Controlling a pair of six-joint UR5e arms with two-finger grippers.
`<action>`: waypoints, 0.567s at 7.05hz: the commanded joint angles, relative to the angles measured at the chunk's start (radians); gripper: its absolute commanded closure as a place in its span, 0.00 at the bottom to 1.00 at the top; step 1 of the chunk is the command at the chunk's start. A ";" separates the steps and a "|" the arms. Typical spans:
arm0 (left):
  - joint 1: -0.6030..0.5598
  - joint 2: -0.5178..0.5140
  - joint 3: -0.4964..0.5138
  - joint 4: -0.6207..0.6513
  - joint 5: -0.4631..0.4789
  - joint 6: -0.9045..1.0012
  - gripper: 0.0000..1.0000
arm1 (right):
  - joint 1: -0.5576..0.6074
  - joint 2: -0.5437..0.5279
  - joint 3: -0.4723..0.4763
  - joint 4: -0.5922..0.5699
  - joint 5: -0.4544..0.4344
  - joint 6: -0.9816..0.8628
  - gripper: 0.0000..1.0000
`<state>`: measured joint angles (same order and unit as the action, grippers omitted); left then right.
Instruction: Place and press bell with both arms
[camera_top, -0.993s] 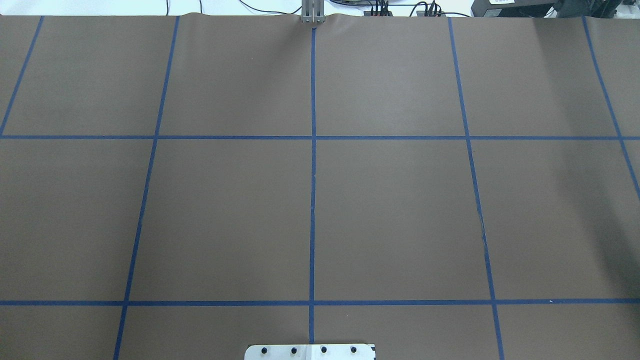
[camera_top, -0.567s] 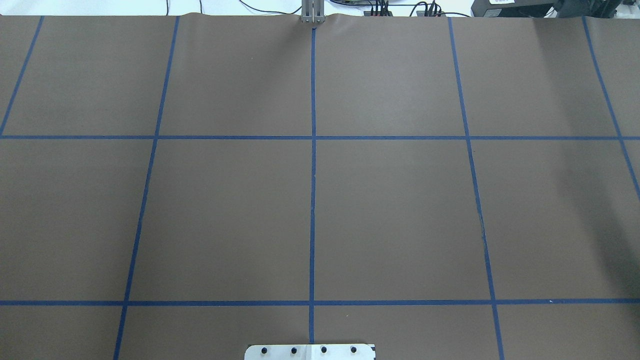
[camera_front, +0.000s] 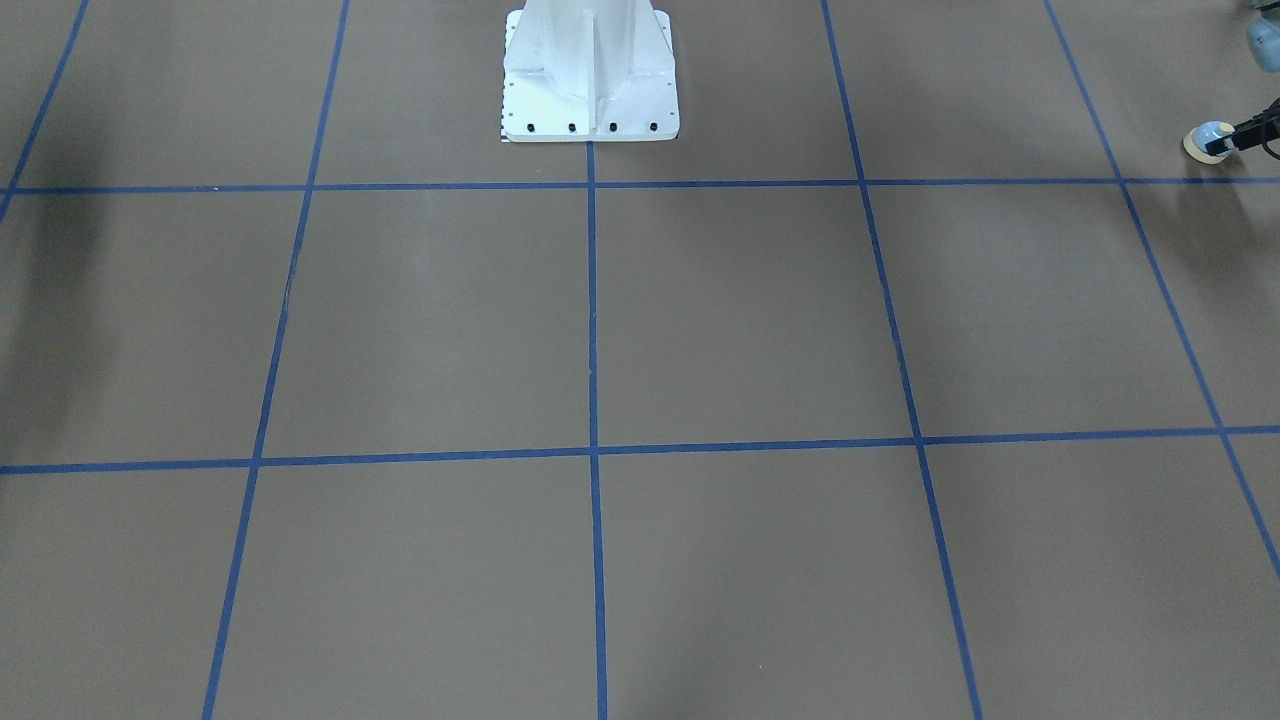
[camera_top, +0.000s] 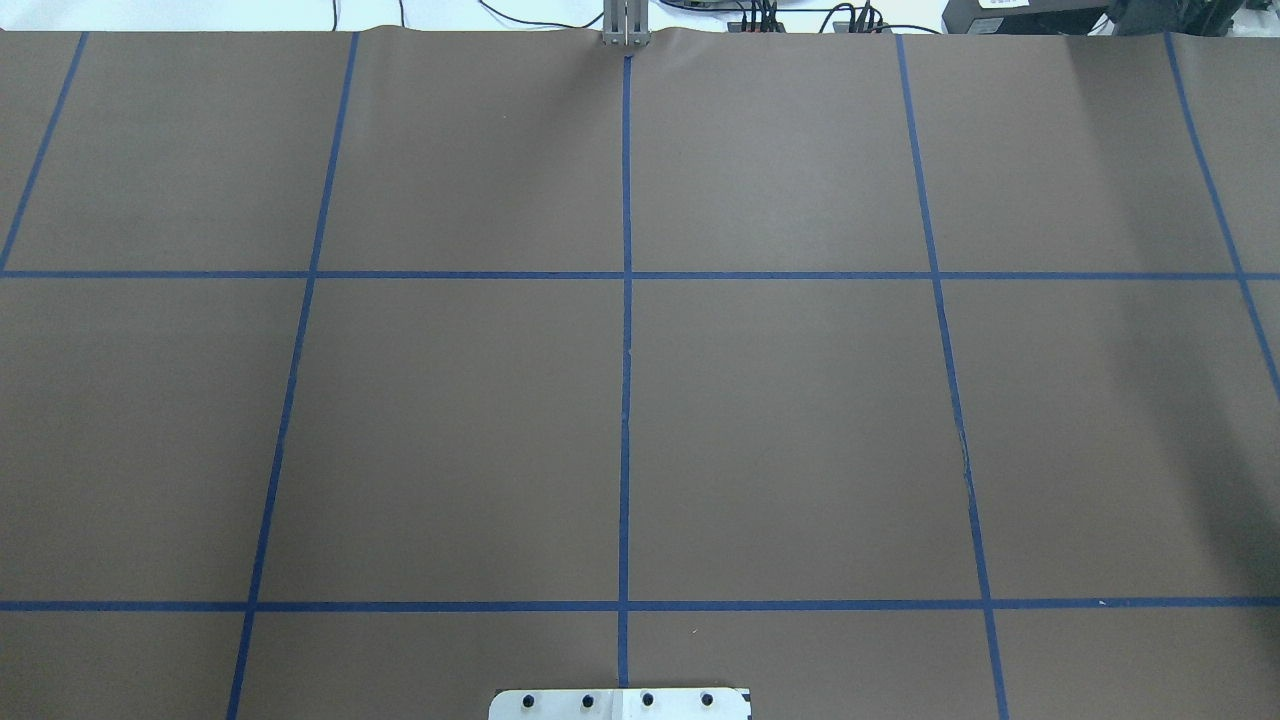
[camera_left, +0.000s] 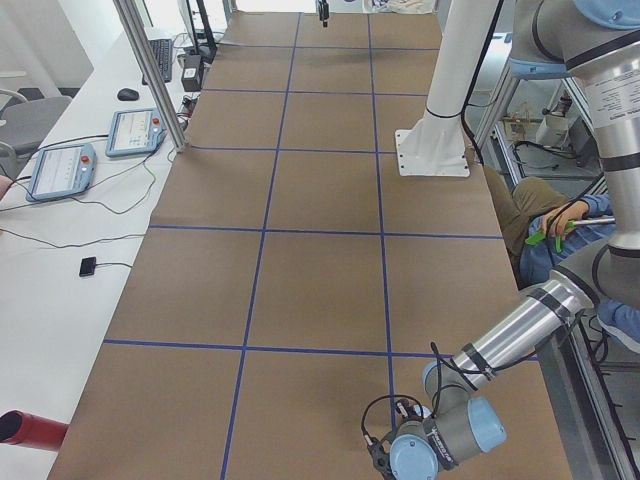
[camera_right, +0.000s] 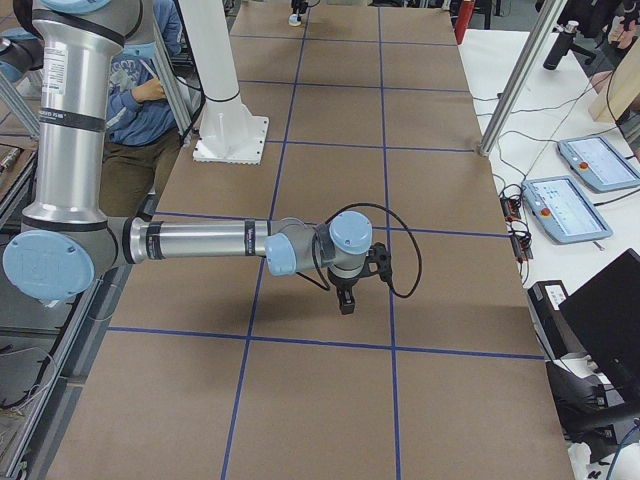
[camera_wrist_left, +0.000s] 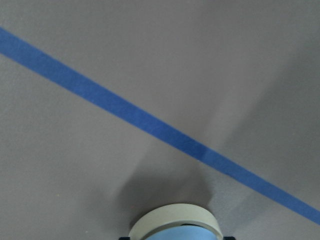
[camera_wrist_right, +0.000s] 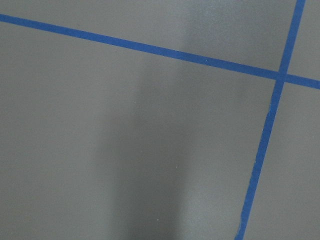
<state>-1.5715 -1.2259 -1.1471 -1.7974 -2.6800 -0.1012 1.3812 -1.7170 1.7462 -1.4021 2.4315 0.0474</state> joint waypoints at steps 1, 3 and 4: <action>0.002 -0.007 -0.017 0.004 -0.040 -0.002 0.68 | 0.001 -0.006 0.001 0.000 0.003 0.000 0.00; 0.004 -0.007 -0.173 0.166 -0.040 -0.002 0.68 | 0.001 -0.010 0.004 0.000 0.004 0.000 0.00; 0.004 -0.007 -0.254 0.232 -0.040 -0.002 0.67 | 0.001 -0.010 0.003 -0.002 0.004 0.000 0.00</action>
<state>-1.5681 -1.2331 -1.2970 -1.6596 -2.7191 -0.1031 1.3821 -1.7262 1.7491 -1.4024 2.4357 0.0476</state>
